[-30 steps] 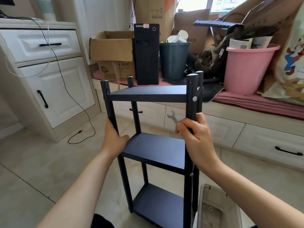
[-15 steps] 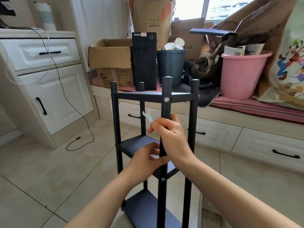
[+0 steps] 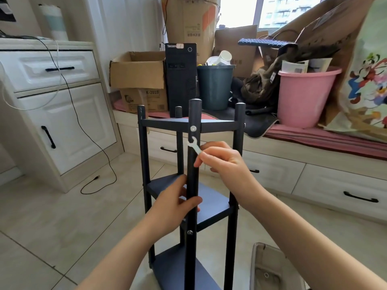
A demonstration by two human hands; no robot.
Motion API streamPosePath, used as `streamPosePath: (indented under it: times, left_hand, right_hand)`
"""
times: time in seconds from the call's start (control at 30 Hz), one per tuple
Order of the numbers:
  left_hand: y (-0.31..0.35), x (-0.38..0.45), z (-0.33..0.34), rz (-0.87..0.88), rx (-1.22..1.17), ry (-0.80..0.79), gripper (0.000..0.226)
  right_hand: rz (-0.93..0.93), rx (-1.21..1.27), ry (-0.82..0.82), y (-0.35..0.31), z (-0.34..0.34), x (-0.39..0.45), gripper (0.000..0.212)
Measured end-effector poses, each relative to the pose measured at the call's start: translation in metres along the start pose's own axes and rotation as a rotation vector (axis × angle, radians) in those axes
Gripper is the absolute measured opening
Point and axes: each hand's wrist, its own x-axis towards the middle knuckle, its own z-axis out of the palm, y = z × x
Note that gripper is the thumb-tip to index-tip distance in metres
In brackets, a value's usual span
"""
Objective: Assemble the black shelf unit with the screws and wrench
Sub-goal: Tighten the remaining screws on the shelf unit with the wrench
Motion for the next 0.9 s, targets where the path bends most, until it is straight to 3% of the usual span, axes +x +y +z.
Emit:
streamPosePath:
  times: [0.2,0.43,0.53,0.73,0.9]
  left_hand:
    - [-0.005,0.0,-0.008,-0.008,0.006,0.037,0.022]
    - [-0.006,-0.007,-0.015,0.034,0.035,0.041,0.041]
    - [-0.008,-0.007,-0.019,0.029,0.027,0.06,0.04]
    - [-0.008,-0.007,-0.034,-0.007,-0.03,0.055,0.038]
    - [-0.007,-0.006,-0.04,-0.024,-0.066,0.045,0.04]
  right_hand:
    - [-0.019,-0.059,0.08,0.01,-0.016,0.0,0.023]
    - [0.064,-0.189,0.035,0.03,-0.011,0.01,0.024]
    - [0.064,-0.026,-0.032,0.027,-0.005,0.02,0.019]
    - [-0.013,-0.073,0.073,0.026,0.006,0.045,0.024]
    - [-0.089,-0.128,0.081,0.022,0.017,0.056,0.016]
